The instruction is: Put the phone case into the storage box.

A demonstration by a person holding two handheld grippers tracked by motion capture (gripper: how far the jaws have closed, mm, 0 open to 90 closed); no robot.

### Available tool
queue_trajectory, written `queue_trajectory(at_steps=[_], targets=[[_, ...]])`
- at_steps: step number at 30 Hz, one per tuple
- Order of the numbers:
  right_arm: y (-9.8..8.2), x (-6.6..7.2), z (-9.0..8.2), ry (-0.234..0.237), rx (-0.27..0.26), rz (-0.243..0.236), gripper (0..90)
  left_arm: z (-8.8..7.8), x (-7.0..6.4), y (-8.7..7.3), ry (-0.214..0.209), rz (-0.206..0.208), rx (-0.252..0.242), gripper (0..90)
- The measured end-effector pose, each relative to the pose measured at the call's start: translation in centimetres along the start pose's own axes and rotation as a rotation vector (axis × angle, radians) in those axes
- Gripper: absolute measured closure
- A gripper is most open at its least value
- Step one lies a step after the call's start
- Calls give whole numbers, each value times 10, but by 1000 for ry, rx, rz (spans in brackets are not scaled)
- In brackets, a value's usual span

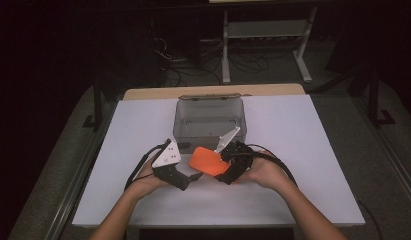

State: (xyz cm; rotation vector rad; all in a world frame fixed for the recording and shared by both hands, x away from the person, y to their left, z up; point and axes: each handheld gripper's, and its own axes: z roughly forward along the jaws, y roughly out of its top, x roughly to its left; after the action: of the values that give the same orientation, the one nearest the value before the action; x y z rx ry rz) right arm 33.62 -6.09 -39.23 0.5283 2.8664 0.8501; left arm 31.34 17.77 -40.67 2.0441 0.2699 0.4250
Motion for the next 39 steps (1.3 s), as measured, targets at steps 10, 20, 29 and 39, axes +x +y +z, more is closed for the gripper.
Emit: queue_trajectory(at_steps=[10, 20, 29, 39], targets=[[0, 0, -1, -1, -2, 0, 151, -2, -2, 1, 19, 69, 26, 4], [-1, -1, -1, -7, -2, 1, 151, 0, -6, 1, 40, 145, 58, 4], [-1, -1, -1, -6, 2, -1, 151, 1, -11, 2, 59, 216, 81, 4], [-1, -1, -1, -4, 1, -6, 151, 3, -15, 2, 80, 285, 95, 4]])
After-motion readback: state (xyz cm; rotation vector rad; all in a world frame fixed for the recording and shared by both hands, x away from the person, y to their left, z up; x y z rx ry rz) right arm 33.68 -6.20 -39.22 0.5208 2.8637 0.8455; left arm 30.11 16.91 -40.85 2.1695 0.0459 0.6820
